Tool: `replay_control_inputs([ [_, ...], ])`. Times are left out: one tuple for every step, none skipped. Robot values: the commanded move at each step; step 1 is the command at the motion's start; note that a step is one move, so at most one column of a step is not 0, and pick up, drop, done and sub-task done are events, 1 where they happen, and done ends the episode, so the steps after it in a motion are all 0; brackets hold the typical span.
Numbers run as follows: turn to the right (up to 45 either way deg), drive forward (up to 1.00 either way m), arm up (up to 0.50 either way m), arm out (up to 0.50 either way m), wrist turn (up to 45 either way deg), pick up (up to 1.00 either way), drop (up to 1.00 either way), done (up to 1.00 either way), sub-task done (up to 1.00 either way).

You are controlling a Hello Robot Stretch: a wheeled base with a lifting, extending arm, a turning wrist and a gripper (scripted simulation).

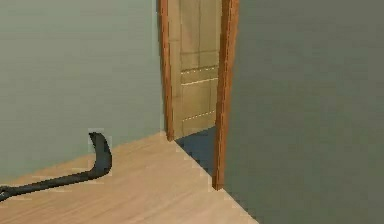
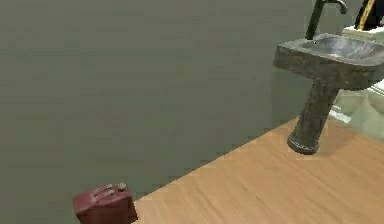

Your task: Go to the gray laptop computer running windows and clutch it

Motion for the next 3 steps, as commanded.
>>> replay_control_inputs([
  [0.0, 1.00, 0.00, 0.00, 0.0, 0.00, 0.00, 0.00, 0.00],
  [-6.0, 0.00, 0.00, 0.00, 0.0, 0.00, 0.00, 0.00, 0.00],
  [0.0, 0.35, 0.00, 0.00, 0.0, 0.00, 0.00, 0.00, 0.00],
])
